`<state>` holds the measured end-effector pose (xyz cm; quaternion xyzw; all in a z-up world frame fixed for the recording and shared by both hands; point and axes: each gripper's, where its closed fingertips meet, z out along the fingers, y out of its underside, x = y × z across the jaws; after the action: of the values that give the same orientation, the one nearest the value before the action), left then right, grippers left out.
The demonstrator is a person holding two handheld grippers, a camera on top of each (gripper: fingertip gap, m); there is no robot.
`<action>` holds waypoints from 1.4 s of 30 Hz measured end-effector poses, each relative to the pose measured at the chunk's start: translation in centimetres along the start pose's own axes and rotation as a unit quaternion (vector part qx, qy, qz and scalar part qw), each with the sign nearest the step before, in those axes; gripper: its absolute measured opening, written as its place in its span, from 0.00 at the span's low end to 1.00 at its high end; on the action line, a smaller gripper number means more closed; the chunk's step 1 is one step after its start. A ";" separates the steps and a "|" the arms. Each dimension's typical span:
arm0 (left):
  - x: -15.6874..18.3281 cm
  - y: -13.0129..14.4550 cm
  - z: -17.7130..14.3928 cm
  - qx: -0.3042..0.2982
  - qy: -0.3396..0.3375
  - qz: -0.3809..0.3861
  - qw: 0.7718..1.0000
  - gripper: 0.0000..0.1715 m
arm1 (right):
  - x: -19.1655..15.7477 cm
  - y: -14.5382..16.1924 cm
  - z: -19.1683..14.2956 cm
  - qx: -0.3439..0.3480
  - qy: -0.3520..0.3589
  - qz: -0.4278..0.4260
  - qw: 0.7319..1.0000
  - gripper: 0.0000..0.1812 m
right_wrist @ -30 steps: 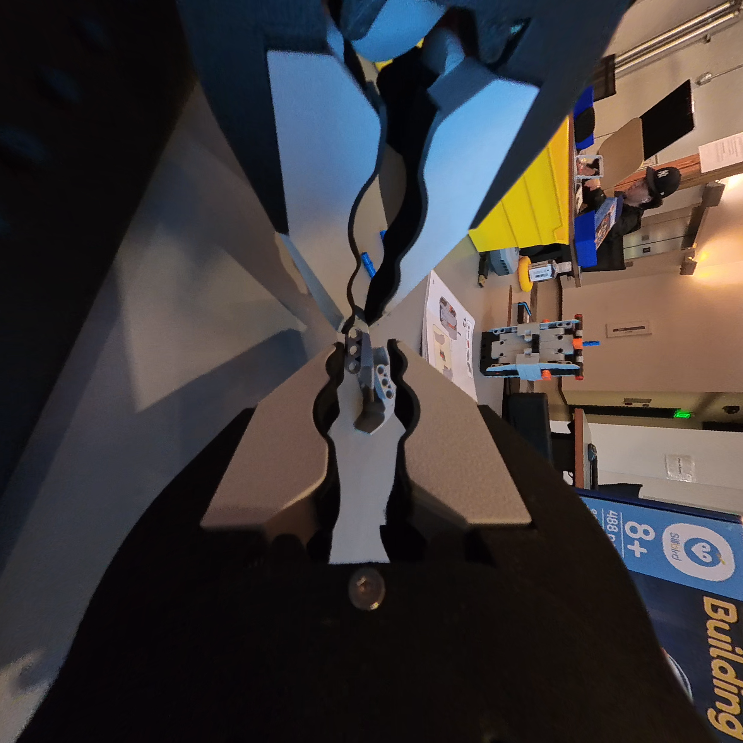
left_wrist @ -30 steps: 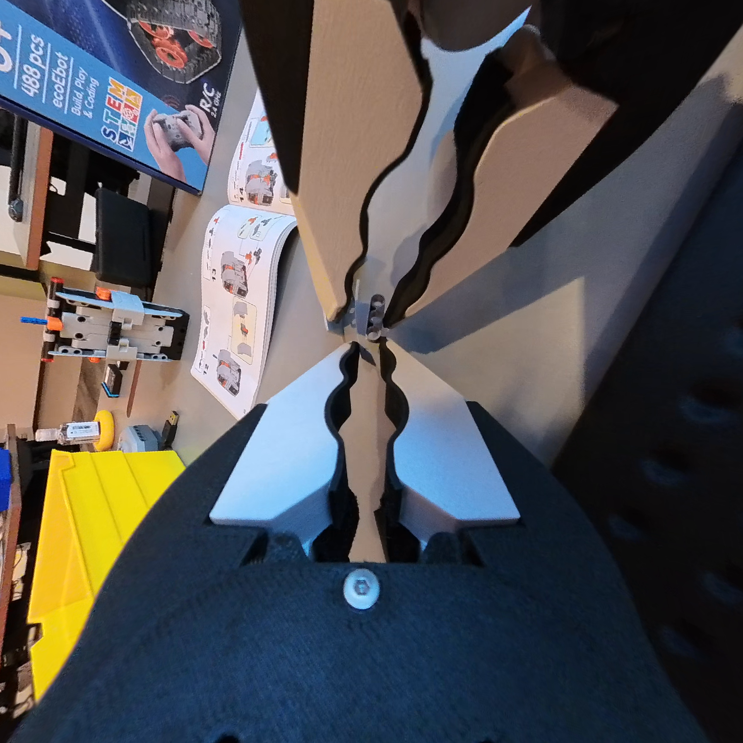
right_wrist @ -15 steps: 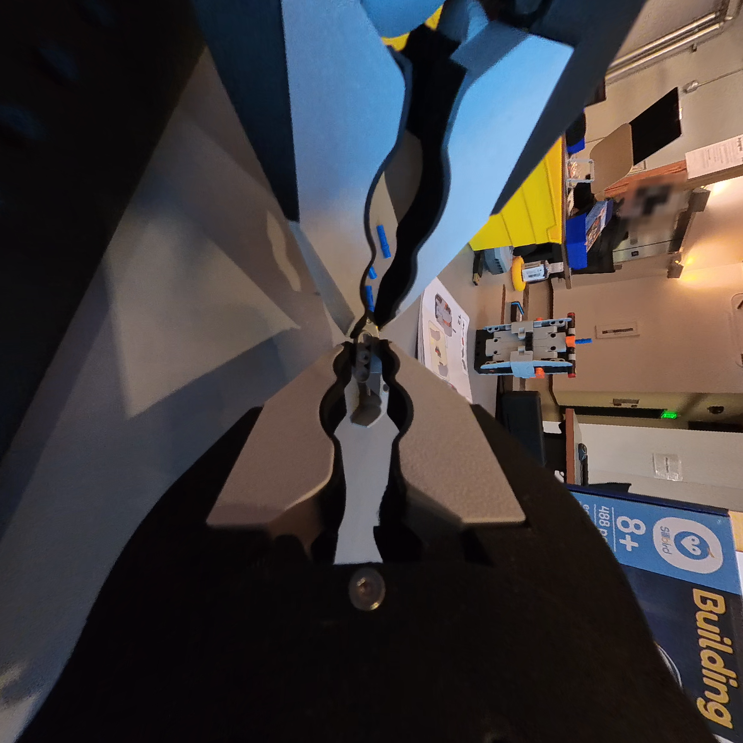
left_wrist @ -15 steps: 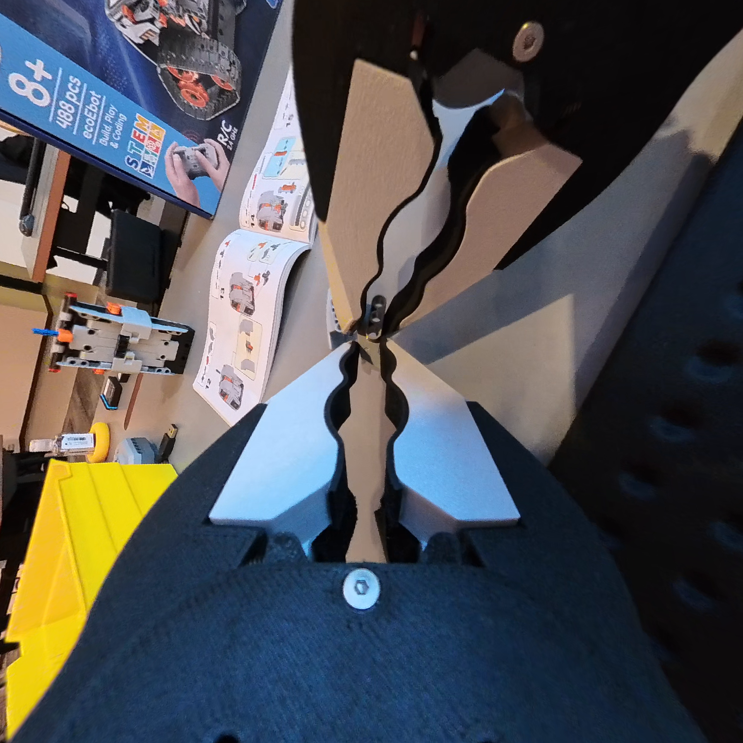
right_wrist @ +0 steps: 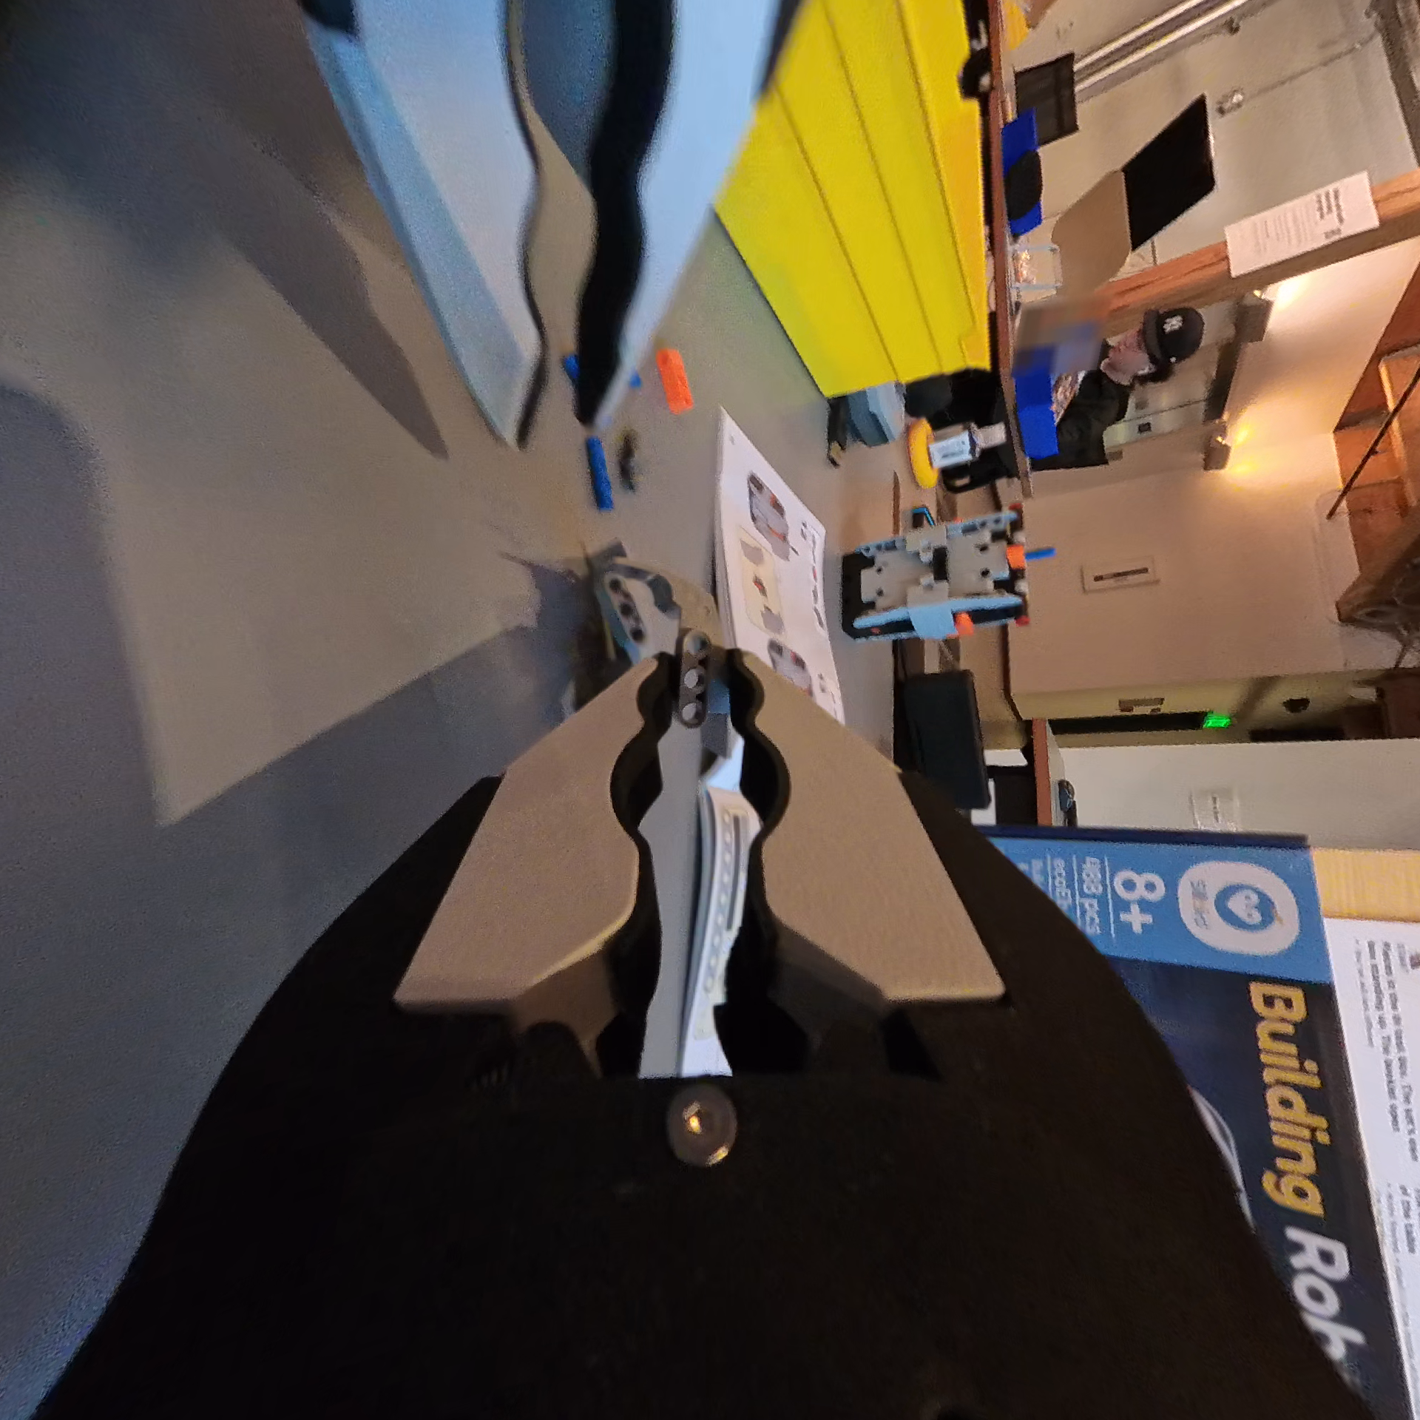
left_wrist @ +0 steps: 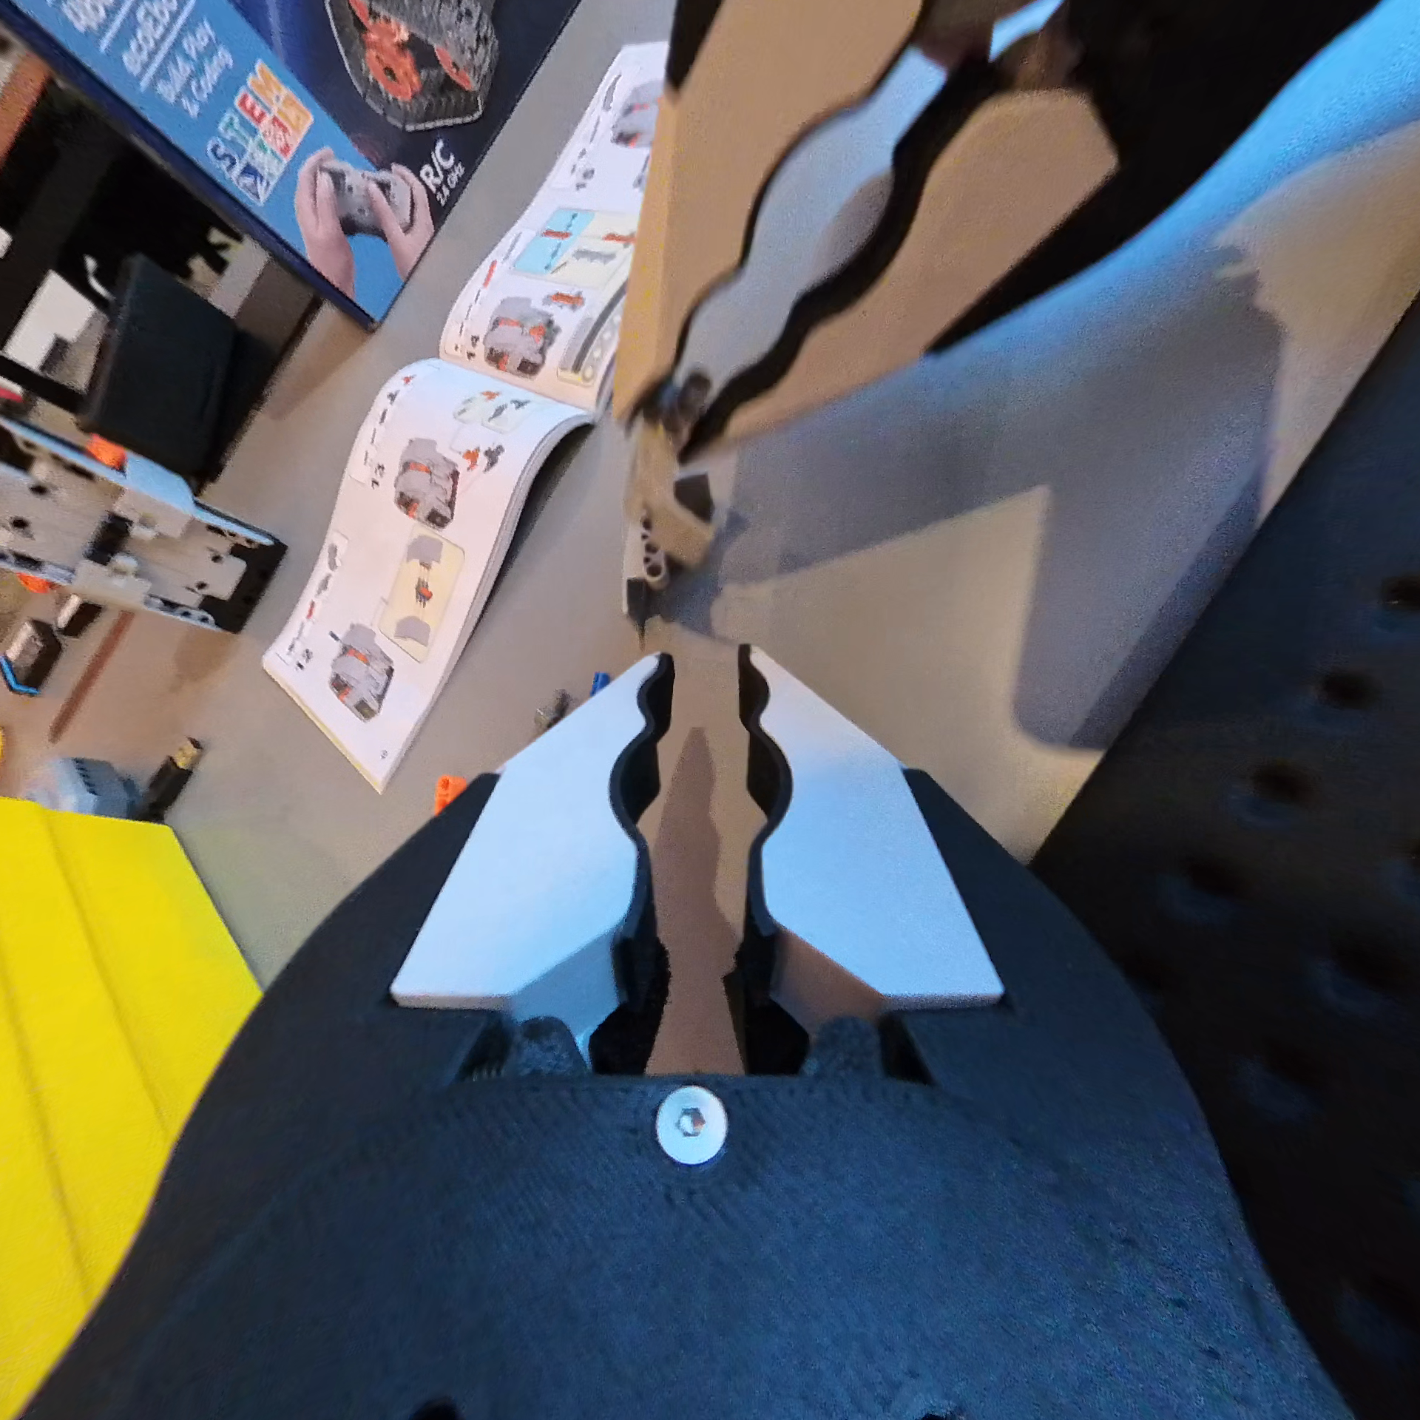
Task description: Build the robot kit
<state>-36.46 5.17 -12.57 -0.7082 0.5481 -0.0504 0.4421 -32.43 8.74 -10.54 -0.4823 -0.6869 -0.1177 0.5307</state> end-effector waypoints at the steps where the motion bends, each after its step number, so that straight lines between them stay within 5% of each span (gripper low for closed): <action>1: -0.2 0.4 0.1 -0.002 0.000 -0.010 1.000 0.09 | 0.2 0.8 -0.1 0.000 -0.006 0.005 1.000 0.07; 5: -1.1 1.3 0.7 -0.011 -0.014 -0.035 0.999 0.10 | 0.6 3.4 -0.6 -0.005 -0.009 -0.006 1.000 0.07; 19: -2.2 -0.7 4.6 0.000 0.013 -0.011 1.000 0.16 | 0.9 5.0 -1.0 -0.005 -0.006 -0.010 1.000 0.07; 34: -2.5 0.8 6.1 -0.032 0.012 0.063 0.997 0.08 | 0.3 4.9 -0.8 -0.005 -0.017 -0.017 1.000 0.07; 42: -2.6 0.9 5.0 -0.004 0.006 0.036 0.999 0.18 | 0.5 3.8 -0.9 0.057 -0.027 0.061 0.996 0.07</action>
<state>-35.31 10.13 -15.12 -0.6891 0.5762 -0.0366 0.4380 -28.84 10.32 -11.07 -0.4953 -0.6758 -0.0321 0.5449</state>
